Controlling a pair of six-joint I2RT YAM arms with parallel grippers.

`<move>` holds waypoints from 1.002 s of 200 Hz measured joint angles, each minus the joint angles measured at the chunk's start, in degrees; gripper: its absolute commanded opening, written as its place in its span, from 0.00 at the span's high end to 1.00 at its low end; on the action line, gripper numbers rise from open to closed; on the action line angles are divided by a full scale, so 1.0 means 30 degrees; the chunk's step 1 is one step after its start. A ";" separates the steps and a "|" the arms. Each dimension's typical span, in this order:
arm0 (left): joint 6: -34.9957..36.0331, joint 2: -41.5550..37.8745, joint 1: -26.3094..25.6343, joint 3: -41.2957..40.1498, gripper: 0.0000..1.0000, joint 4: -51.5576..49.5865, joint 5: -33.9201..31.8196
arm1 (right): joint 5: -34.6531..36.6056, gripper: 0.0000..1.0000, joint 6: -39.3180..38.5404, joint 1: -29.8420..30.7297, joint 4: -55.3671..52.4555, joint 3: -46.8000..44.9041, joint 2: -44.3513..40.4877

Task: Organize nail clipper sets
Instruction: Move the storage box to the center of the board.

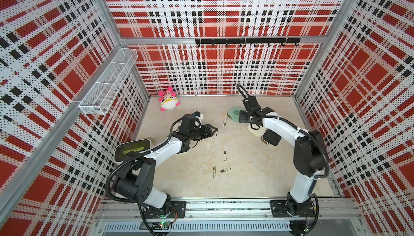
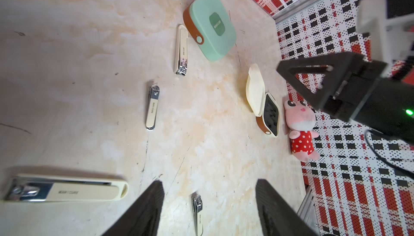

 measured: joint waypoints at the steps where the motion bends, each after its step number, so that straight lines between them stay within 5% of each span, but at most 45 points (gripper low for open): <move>1: -0.0007 0.0051 -0.0044 0.0015 0.31 0.0007 0.0000 | 0.0044 0.31 0.0000 -0.0022 0.0036 -0.0233 -0.0219; 29: -0.0022 0.0998 -0.0816 0.0583 0.31 0.0270 0.0007 | 0.0175 0.26 -0.0189 -0.1151 0.0707 -0.4794 -0.2900; 67: -0.0095 0.1821 -0.1639 0.1384 0.31 0.0699 0.0022 | 0.0102 0.25 -0.0284 -0.2324 0.0882 -0.8830 -0.3133; 200: -0.0605 0.1865 -0.1800 0.1530 0.31 0.1217 0.0138 | 0.0058 0.26 -0.0430 -0.2776 0.1829 -0.8888 -0.2273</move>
